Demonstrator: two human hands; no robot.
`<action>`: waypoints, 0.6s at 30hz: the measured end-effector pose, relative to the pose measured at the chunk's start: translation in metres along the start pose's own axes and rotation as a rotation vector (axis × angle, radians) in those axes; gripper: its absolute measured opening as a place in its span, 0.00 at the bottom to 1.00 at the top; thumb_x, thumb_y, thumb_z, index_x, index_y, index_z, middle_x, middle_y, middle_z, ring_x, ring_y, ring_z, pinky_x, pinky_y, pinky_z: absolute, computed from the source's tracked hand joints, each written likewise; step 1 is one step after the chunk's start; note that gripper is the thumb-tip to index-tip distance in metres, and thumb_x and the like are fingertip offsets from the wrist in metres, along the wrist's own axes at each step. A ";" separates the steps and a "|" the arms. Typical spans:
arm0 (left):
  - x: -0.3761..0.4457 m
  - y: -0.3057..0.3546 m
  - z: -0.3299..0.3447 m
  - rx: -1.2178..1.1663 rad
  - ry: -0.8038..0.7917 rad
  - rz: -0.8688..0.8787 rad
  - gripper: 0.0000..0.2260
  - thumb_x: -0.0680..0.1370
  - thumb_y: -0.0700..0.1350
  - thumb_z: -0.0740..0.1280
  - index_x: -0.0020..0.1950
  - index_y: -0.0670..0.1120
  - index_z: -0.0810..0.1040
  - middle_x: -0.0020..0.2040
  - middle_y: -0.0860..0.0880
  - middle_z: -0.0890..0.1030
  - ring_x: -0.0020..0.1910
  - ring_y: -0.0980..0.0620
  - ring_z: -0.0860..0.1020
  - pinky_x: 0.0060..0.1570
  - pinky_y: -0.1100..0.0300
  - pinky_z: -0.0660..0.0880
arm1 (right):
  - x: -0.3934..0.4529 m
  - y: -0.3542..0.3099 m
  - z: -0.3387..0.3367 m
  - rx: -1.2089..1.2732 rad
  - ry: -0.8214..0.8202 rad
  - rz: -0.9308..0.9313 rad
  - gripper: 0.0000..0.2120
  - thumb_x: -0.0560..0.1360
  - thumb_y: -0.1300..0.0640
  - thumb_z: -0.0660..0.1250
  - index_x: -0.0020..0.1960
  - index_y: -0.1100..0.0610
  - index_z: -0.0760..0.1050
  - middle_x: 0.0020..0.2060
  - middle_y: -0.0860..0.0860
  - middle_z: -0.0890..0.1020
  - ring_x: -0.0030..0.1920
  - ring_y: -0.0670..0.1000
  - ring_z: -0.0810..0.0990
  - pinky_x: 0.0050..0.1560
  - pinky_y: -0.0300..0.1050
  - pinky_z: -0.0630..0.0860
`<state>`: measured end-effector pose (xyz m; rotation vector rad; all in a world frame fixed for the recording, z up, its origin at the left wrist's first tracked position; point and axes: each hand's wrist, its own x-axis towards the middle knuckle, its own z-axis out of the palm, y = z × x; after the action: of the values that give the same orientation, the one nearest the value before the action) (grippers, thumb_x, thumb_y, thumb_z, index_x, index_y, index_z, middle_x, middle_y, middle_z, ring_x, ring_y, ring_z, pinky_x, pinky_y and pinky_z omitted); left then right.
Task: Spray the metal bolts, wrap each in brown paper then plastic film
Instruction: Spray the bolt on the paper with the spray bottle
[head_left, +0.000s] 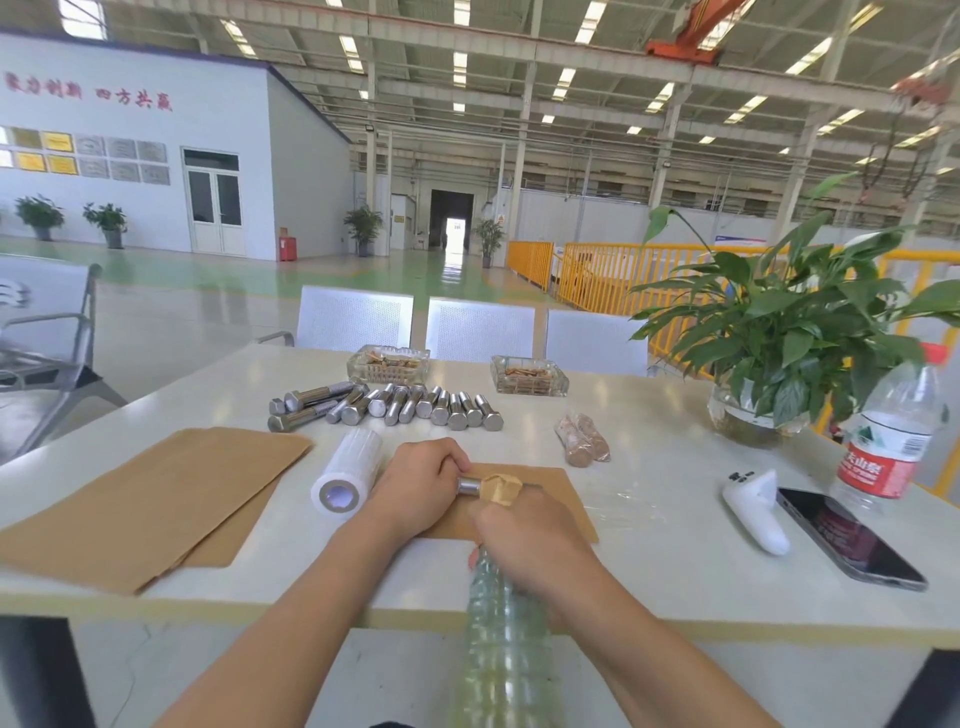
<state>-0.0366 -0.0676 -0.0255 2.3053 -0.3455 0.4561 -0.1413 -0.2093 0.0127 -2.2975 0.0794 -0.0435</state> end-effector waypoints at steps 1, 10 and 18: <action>0.000 0.000 0.000 0.002 -0.001 0.002 0.15 0.77 0.37 0.60 0.45 0.52 0.83 0.42 0.51 0.85 0.44 0.50 0.79 0.46 0.57 0.75 | 0.001 0.000 -0.002 -0.003 0.016 0.002 0.16 0.62 0.45 0.56 0.38 0.53 0.76 0.40 0.49 0.83 0.40 0.54 0.79 0.34 0.46 0.69; 0.003 -0.003 0.000 0.004 0.005 0.006 0.15 0.77 0.37 0.61 0.43 0.54 0.82 0.41 0.53 0.83 0.43 0.52 0.78 0.44 0.59 0.73 | 0.008 0.001 -0.005 -0.087 -0.008 0.001 0.10 0.64 0.46 0.58 0.36 0.52 0.71 0.37 0.49 0.79 0.35 0.52 0.75 0.32 0.45 0.64; 0.004 -0.004 0.001 -0.002 0.006 0.014 0.15 0.77 0.36 0.61 0.44 0.53 0.83 0.40 0.53 0.82 0.42 0.51 0.77 0.44 0.59 0.72 | 0.008 -0.002 0.000 -0.081 -0.015 -0.003 0.12 0.69 0.44 0.61 0.39 0.51 0.78 0.39 0.48 0.81 0.41 0.54 0.81 0.38 0.45 0.74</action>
<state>-0.0311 -0.0659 -0.0266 2.3002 -0.3588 0.4690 -0.1333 -0.2086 0.0137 -2.3788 0.0706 -0.0252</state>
